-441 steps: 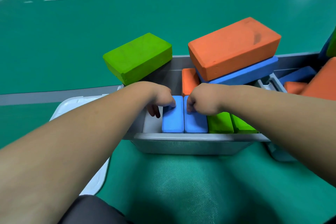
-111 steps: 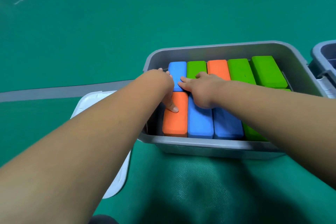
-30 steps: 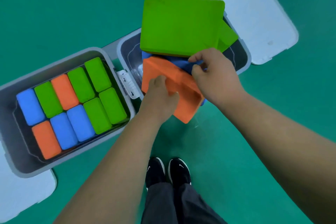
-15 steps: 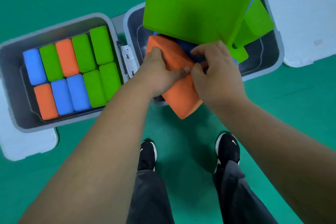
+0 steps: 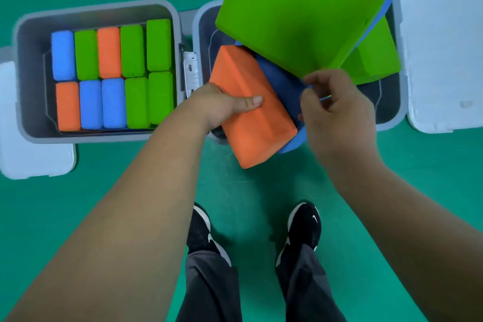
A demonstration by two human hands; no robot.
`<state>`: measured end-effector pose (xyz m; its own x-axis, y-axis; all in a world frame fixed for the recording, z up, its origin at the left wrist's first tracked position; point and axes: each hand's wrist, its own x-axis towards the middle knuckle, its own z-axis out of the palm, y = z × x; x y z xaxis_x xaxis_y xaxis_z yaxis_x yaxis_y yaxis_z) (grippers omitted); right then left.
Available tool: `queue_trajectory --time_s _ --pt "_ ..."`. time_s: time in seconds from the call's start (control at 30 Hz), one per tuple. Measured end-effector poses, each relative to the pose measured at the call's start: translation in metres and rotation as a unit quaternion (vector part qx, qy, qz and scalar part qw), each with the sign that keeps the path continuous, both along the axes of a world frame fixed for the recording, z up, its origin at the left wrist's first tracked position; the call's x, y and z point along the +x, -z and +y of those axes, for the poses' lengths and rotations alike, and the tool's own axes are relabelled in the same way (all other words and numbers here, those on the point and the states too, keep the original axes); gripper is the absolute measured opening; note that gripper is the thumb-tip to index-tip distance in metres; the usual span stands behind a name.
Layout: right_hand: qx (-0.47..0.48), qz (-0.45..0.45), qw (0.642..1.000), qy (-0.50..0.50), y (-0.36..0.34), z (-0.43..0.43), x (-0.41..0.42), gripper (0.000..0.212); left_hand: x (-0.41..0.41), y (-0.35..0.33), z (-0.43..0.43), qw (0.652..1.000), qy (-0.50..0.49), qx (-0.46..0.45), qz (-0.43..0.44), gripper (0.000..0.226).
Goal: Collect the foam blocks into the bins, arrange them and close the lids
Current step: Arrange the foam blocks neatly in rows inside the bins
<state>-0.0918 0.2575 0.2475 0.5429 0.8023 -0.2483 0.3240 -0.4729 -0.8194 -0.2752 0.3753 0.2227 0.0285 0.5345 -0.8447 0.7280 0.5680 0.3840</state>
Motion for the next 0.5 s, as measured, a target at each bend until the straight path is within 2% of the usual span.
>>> queue_trajectory --time_s 0.07,0.17,0.23,0.3,0.4,0.5 --pt "0.011 -0.01 0.999 0.037 0.0 0.0 0.004 0.018 -0.005 0.001 -0.007 1.0 0.007 -0.026 0.009 0.104" --pt "-0.002 -0.002 0.996 0.084 0.002 0.009 0.008 0.047 -0.012 0.007 -0.03 0.996 -0.052 -0.066 -0.017 0.128" --pt "-0.023 0.006 0.995 0.099 0.005 0.019 0.009 0.065 -0.013 0.012 -0.05 0.986 -0.099 -0.124 -0.042 0.138" --pt "-0.044 0.007 0.994 0.097 0.007 0.029 0.008 0.078 -0.011 0.017 -0.07 0.971 -0.152 -0.168 -0.077 0.136" --pt "-0.059 0.007 0.994 0.096 0.009 0.043 0.01 0.091 -0.014 0.031 -0.089 0.958 -0.22 -0.152 -0.1 0.127" --pt "-0.074 0.033 0.99 0.117 0.011 0.051 0.012 0.088 -0.019 0.038 -0.103 0.943 -0.251 -0.157 -0.151 0.096"
